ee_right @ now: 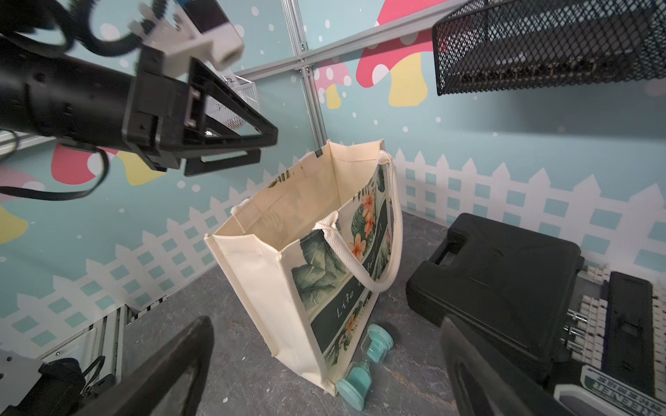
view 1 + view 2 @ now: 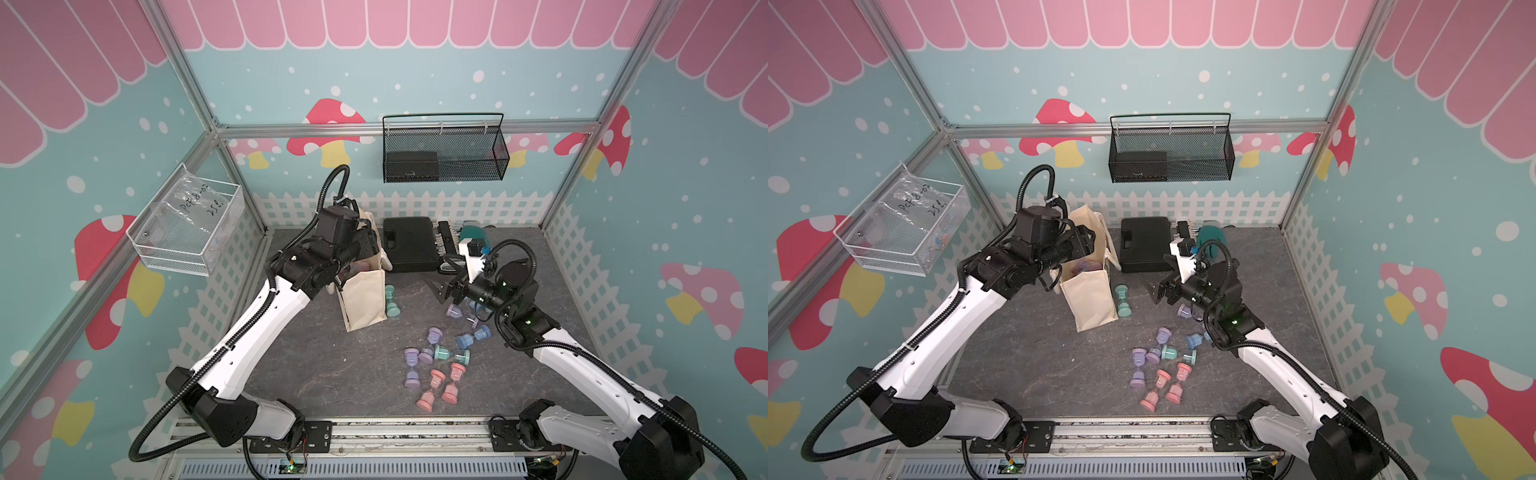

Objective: Put the hourglass into the canvas bag
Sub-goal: Place the hourglass in the canvas bag, then pick up the hourglass from the center of the board.

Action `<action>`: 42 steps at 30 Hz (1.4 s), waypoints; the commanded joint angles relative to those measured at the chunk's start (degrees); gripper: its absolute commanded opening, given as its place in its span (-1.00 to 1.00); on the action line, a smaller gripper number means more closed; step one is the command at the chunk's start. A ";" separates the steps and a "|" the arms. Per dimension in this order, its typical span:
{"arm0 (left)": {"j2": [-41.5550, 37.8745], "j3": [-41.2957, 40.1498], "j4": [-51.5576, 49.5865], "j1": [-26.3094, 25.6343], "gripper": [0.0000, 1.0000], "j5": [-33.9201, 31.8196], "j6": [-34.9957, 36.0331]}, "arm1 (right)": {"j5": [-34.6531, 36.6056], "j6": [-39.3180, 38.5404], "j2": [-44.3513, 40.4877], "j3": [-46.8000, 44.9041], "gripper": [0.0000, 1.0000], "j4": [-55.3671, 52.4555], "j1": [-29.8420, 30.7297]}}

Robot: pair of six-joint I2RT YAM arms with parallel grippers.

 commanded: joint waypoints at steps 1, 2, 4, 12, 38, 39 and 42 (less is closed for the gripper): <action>-2.28 -1.59 0.95 -3.16 0.41 -3.96 -1.18 | 1.41 -0.09 -1.42 -2.26 0.99 -1.56 -0.12; -2.81 -2.15 1.18 -4.55 0.41 -6.13 -1.02 | 1.45 -0.13 -1.64 -2.83 0.99 -1.60 -0.16; -3.67 -3.28 1.75 -7.17 0.41 -7.85 -1.48 | 1.87 0.23 -1.84 -3.95 0.99 -1.59 -0.14; -3.37 -7.57 5.56 -16.80 0.41 -10.29 -2.21 | 2.77 1.77 -1.23 -7.53 0.99 -1.93 -0.17; 22.39 -11.80 6.64 -18.35 0.32 -9.10 -14.04 | 13.24 2.30 -2.62 -16.21 0.99 -7.42 -1.52; 23.23 -11.69 6.68 -18.03 0.32 -8.60 -14.42 | 13.21 2.45 -2.66 -16.26 0.99 -7.49 -1.65; 25.49 -11.66 6.92 -17.52 0.32 -9.81 -15.06 | 12.72 2.18 -2.78 -16.44 0.99 -7.42 -1.93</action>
